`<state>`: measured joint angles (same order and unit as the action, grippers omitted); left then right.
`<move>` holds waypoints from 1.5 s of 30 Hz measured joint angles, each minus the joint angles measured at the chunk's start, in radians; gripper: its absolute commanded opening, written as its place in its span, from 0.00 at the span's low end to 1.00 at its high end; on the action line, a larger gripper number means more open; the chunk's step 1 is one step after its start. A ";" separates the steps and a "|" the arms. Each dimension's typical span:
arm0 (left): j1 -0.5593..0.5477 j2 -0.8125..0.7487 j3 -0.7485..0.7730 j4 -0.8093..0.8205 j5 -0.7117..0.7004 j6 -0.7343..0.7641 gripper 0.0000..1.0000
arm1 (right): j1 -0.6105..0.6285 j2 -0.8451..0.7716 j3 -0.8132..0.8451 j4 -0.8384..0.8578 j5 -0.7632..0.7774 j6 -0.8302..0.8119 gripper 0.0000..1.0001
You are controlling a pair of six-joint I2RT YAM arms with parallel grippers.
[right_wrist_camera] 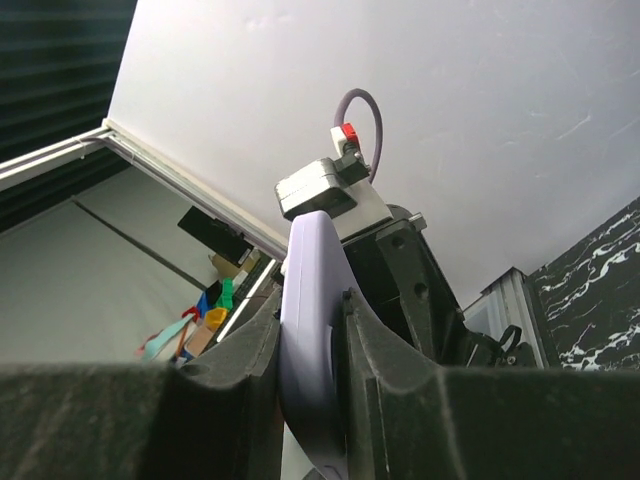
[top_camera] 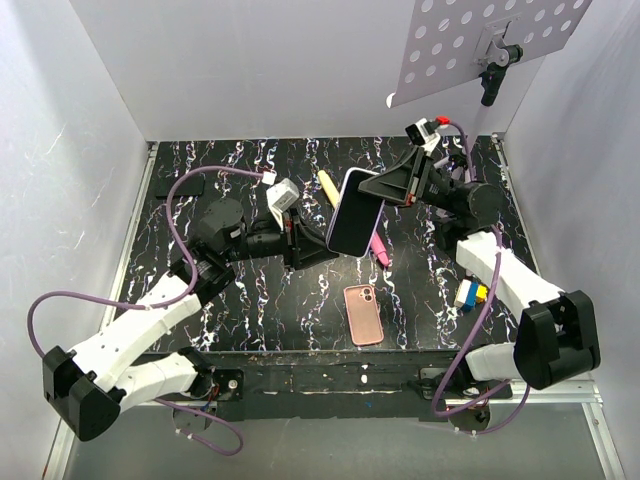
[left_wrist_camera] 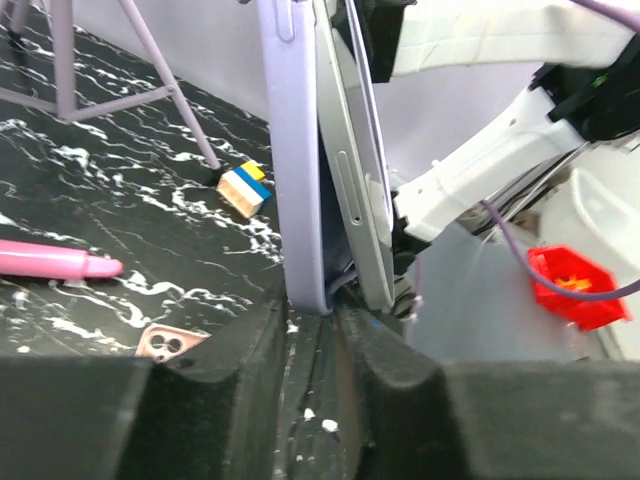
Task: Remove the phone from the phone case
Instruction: Remove the phone case from the phone.
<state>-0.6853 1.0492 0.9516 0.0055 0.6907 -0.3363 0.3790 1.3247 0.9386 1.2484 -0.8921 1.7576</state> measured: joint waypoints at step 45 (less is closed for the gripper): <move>-0.064 -0.030 -0.248 0.263 -0.666 -0.477 0.02 | 0.110 0.007 -0.139 -0.086 0.408 -0.011 0.01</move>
<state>-0.7490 1.0191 0.7040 0.2684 0.0250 -0.8135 0.4892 1.3319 0.7998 1.1622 -0.4839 1.7462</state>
